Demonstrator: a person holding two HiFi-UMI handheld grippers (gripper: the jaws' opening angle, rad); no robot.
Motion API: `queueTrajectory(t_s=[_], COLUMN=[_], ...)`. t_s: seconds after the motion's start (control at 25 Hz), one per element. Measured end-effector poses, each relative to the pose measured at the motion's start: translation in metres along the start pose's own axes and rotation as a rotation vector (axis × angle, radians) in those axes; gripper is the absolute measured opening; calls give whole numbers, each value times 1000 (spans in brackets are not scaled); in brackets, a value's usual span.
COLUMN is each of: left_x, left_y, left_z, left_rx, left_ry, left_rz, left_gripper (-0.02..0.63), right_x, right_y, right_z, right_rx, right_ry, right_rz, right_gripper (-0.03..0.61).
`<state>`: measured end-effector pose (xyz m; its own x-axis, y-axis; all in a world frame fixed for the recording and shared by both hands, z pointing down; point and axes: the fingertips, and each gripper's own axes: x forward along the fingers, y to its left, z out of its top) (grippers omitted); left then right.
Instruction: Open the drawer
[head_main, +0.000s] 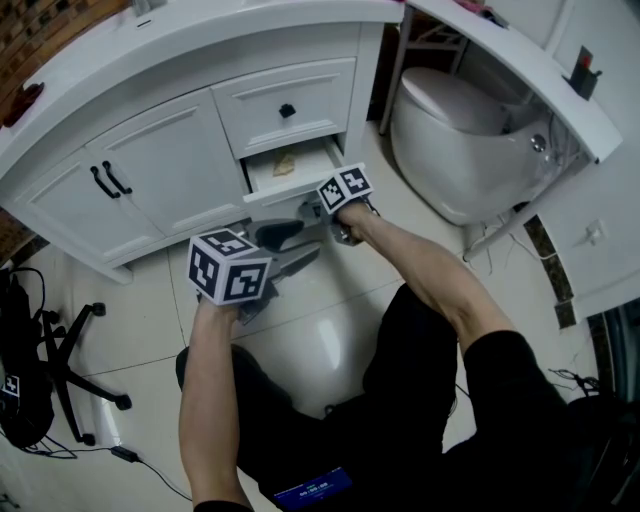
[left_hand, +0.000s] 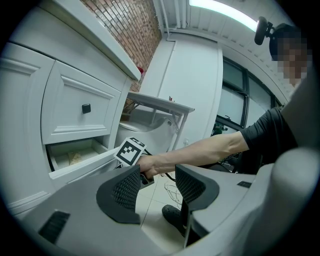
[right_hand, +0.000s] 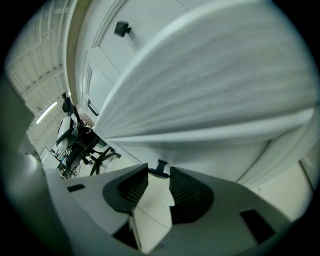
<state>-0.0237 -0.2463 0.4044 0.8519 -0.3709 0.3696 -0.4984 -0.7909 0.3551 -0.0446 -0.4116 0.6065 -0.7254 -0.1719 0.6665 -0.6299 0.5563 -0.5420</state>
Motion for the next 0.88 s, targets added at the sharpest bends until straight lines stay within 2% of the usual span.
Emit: queueTrajectory(t_s=[0.88], left_x=[0], left_y=[-34], left_z=[-5], left_rx=[28], left_ry=[13], left_rz=[-23], left_gripper=[215], right_x=[-13], right_y=[13], right_z=[-27], right_rx=[-63], right_ry=[39], right_rz=[-50], right_gripper=[152])
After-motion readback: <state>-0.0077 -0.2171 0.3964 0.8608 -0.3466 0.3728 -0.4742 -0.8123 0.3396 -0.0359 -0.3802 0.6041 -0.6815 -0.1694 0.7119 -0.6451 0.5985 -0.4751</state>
